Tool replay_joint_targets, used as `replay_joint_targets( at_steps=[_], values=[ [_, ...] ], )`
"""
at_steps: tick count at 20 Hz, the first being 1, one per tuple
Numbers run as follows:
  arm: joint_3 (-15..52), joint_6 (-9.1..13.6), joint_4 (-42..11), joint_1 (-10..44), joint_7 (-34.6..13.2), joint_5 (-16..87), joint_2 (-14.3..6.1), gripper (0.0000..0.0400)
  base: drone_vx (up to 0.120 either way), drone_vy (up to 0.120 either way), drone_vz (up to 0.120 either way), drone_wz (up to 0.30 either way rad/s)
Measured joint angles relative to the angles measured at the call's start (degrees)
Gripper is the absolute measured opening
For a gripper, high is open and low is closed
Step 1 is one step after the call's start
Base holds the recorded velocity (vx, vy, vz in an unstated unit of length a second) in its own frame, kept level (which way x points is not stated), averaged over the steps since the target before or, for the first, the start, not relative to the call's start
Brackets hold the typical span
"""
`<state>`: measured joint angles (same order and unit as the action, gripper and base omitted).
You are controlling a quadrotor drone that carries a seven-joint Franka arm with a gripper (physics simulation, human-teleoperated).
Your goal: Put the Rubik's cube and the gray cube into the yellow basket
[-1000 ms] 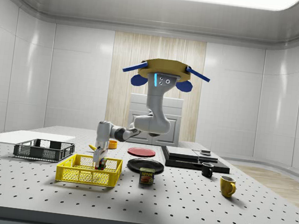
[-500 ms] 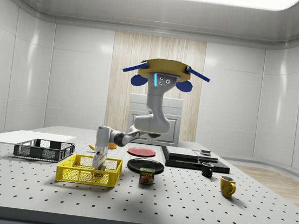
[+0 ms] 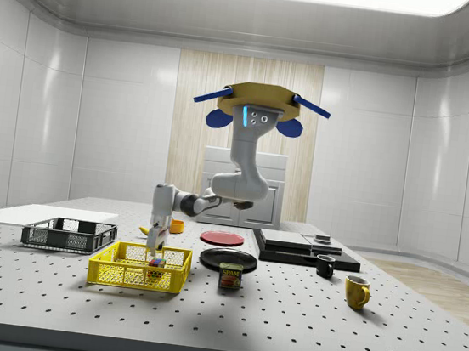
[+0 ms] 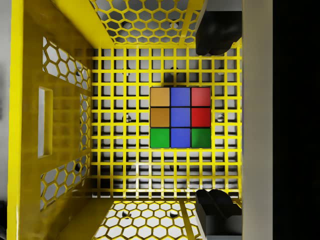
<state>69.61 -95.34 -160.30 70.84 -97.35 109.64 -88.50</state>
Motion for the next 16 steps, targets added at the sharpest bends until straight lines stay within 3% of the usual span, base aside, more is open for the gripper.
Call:
replay_joint_targets(
  at_steps=[3,8,13,16],
  values=[
    [1.0,0.5,-0.3,-0.2,0.0,-0.9,0.1,0.0399,0.027,-0.120,0.093,0.000],
    [1.8,0.9,-0.6,-0.4,0.1,-1.6,0.2,0.0400,0.008,-0.120,0.000,0.000],
    [2.0,1.1,-0.7,-0.5,0.1,-1.8,0.2,0.0400,0.112,-0.120,0.000,0.000],
    [2.1,1.1,-0.7,-0.5,0.1,-1.8,0.3,0.0400,0.000,-0.120,0.000,0.000]
  ],
)
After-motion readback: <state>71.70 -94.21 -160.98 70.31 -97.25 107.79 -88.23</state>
